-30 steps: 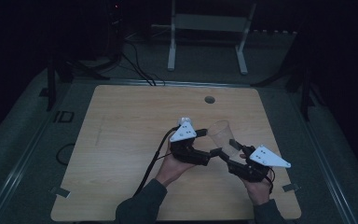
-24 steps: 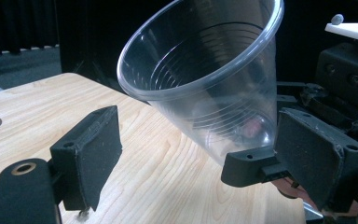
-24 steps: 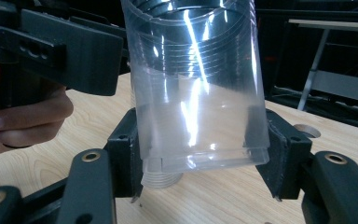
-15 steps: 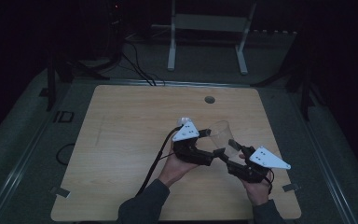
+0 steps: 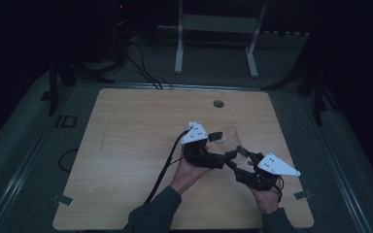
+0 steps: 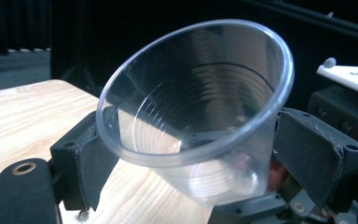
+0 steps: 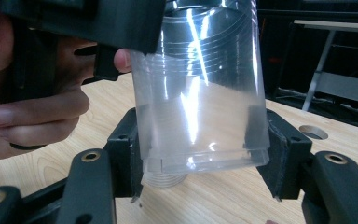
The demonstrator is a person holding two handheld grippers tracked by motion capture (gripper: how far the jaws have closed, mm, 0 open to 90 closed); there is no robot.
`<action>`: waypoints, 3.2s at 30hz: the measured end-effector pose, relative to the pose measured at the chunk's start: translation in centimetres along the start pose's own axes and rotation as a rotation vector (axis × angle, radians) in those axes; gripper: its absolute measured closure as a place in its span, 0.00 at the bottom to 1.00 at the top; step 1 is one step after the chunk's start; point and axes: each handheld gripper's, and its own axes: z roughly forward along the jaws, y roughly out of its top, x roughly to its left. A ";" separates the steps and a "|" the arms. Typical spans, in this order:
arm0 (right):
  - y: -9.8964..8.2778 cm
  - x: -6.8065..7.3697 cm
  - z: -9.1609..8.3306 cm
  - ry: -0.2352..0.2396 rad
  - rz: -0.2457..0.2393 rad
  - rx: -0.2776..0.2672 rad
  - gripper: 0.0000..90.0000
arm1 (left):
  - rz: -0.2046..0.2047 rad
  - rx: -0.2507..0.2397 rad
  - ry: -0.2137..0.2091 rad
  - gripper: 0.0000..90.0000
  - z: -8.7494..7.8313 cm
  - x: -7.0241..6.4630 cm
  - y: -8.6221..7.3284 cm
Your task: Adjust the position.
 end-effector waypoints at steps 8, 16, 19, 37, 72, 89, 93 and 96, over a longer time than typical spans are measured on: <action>-0.1 -0.1 0.1 0.004 -0.012 0.014 0.45 | -0.029 -0.033 -0.012 0.25 0.0 0.1 0.0; 0.0 -0.1 0.3 0.010 -0.022 0.054 0.40 | -0.015 -0.033 -0.006 0.30 -0.2 0.1 0.0; 0.1 -0.3 0.3 0.012 -0.015 0.081 0.37 | -0.009 -0.030 0.006 0.31 -0.4 0.2 0.1; 0.6 -0.7 0.4 0.084 -0.013 0.187 0.27 | 0.136 0.074 0.105 0.33 -0.4 -0.4 -0.3; 0.3 -0.3 1.7 0.121 -0.013 0.237 0.44 | 0.174 0.113 0.101 0.27 0.4 -1.5 -0.5; 0.2 -0.2 1.7 0.144 -0.022 0.254 0.40 | 0.183 0.085 0.094 0.31 0.3 -1.6 -0.9; 0.3 -0.3 1.6 0.139 -0.028 0.254 0.34 | 0.191 0.075 0.101 0.31 0.3 -1.6 -0.9; 0.3 -0.4 1.4 0.133 -0.022 0.251 0.32 | 0.197 0.073 0.109 0.31 0.2 -1.6 -0.9</action>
